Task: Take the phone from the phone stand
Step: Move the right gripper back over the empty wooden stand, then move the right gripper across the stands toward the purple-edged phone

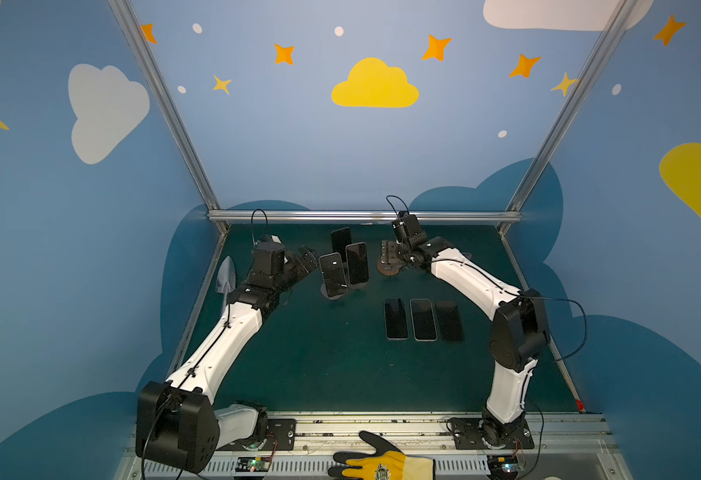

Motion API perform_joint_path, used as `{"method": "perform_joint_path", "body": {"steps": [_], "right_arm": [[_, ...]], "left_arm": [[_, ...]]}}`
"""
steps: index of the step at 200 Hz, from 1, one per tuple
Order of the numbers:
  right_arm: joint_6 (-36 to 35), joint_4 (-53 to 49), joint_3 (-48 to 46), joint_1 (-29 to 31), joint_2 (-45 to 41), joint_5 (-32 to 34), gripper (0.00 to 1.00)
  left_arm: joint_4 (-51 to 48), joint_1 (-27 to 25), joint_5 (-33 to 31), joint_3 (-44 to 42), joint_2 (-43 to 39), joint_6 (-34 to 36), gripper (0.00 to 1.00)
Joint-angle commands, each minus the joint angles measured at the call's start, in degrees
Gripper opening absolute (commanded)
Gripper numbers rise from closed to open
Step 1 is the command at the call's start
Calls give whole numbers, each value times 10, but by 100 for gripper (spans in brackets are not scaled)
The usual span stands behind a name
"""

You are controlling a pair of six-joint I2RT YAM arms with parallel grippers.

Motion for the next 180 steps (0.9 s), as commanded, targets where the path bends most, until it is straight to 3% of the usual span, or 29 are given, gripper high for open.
{"method": "perform_joint_path", "body": {"steps": [1, 76, 120, 180], "right_arm": [[-13, 15, 34, -1, 5, 11, 89], [-28, 15, 40, -3, 2, 3, 93], [-29, -25, 104, -18, 79, 16, 93], [-11, -4, 108, -33, 135, -13, 93]], "left_arm": [[1, 1, -11, -8, -15, 4, 100], [8, 1, 17, -7, 12, -18, 100], [5, 2, 17, -4, 3, -14, 100], [6, 4, 39, 4, 11, -7, 100]]}}
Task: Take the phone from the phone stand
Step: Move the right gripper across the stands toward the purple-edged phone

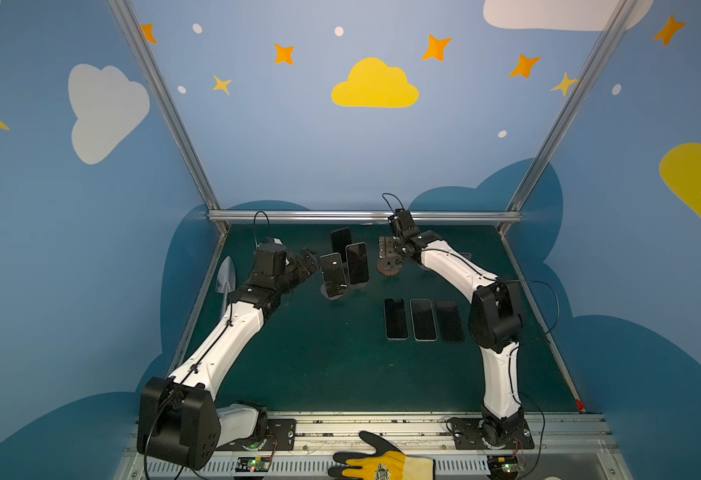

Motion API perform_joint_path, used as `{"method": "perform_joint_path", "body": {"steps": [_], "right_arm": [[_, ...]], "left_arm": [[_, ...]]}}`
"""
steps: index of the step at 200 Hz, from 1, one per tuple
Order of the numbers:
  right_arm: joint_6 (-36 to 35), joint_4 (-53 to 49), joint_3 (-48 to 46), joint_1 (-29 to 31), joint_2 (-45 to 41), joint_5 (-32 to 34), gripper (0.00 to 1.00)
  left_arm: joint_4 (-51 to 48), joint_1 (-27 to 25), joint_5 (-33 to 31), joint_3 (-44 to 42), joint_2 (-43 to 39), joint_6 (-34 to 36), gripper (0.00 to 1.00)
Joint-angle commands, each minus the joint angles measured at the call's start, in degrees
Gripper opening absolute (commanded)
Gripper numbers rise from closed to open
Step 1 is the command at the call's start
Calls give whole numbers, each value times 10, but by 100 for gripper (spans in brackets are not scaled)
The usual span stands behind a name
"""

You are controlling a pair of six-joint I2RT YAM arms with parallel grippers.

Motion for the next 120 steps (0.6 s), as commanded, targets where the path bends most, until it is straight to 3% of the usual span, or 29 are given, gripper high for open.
{"method": "perform_joint_path", "body": {"steps": [1, 62, 120], "right_arm": [[11, 7, 6, -4, 9, -20, 93], [22, 39, 21, -22, 65, -54, 92], [8, 53, 16, -41, 67, -58, 66]], "left_arm": [[3, 3, 23, 12, 1, 9, 100], [10, 3, 45, 13, 18, 3, 100], [-2, 5, 39, 21, 26, 14, 100]]}}
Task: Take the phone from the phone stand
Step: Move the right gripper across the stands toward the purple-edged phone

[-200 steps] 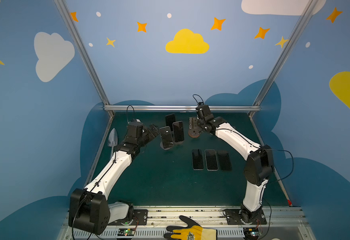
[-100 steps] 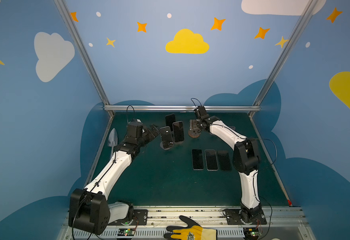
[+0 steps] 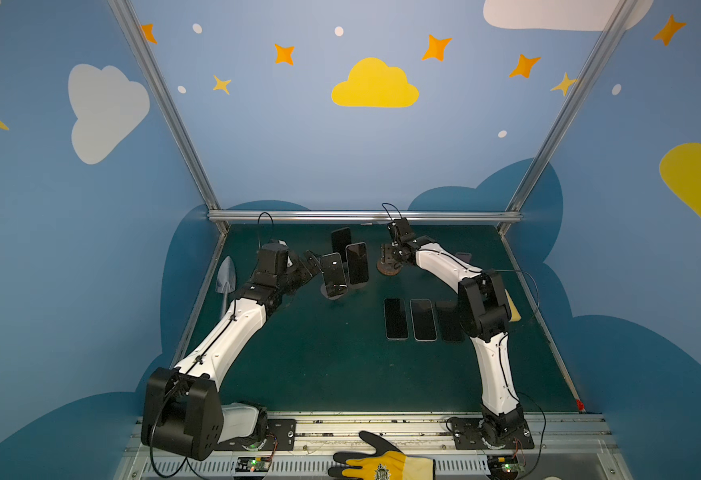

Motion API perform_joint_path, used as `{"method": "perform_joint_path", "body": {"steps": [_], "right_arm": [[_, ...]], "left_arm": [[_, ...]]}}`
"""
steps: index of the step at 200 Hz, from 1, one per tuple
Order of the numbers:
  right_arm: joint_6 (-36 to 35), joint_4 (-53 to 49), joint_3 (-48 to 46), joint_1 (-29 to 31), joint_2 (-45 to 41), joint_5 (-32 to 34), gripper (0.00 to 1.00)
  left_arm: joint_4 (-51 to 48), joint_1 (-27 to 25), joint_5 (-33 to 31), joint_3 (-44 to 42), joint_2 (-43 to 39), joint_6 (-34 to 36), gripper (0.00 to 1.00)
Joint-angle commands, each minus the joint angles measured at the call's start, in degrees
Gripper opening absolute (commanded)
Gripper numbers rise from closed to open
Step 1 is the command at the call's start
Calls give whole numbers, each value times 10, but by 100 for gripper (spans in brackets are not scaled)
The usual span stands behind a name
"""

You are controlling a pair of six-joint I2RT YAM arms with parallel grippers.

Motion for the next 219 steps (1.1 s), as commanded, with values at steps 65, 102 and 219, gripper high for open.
{"method": "perform_joint_path", "body": {"steps": [65, 102, 219], "right_arm": [[-25, 21, 1, -33, -19, 25, 58], [-43, -14, 26, -31, -8, 70, 64], [-94, -12, -12, -2, -113, 119, 91]], "left_arm": [[10, 6, 8, 16, -3, 5, 100], [10, 6, 13, 16, 1, 2, 100], [14, 10, -21, 1, -35, 3, 100]]}}
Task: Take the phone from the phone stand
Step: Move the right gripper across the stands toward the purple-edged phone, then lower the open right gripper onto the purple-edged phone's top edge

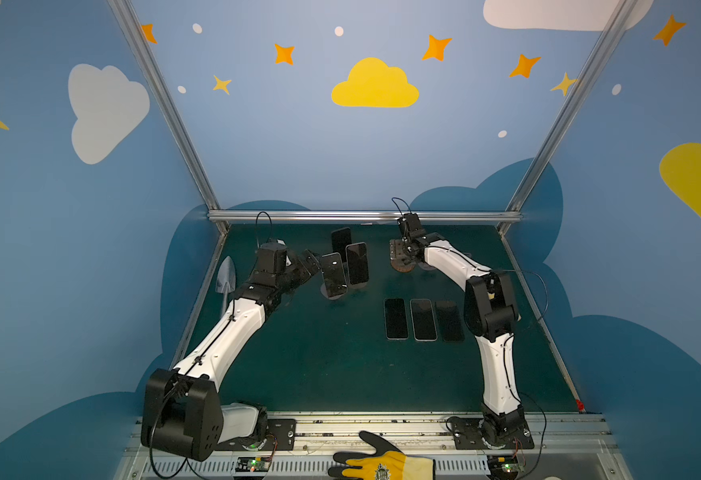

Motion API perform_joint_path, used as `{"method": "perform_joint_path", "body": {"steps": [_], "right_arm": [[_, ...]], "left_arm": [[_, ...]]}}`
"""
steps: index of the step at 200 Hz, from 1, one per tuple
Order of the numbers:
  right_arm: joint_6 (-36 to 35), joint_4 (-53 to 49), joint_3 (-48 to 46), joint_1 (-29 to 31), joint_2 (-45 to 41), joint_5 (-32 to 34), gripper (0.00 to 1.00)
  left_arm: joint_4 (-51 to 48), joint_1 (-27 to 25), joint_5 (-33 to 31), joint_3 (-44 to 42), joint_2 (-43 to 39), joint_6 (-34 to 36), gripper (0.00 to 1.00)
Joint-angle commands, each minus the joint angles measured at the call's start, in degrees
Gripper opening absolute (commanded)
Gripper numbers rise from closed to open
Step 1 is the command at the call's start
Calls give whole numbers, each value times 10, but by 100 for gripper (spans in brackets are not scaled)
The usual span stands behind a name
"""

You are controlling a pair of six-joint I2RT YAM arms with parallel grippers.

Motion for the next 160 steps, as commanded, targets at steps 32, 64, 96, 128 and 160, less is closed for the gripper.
{"method": "perform_joint_path", "body": {"steps": [32, 64, 96, 128, 160], "right_arm": [[-50, -3, -53, 45, -156, 123, 91], [-44, 9, -113, 63, -226, 141, 91], [-31, 21, -153, 108, -282, 124, 91], [-19, 52, -178, 169, -300, 69, 91], [6, 38, -133, 199, -251, 48, 91]], "left_arm": [[14, 7, -44, -7, -40, 1, 100], [14, 8, -53, -13, -55, -7, 100], [6, 8, -104, -26, -70, -16, 100], [-31, 15, -153, -24, -75, -40, 100], [-31, 22, -158, -26, -76, -45, 100]]}}
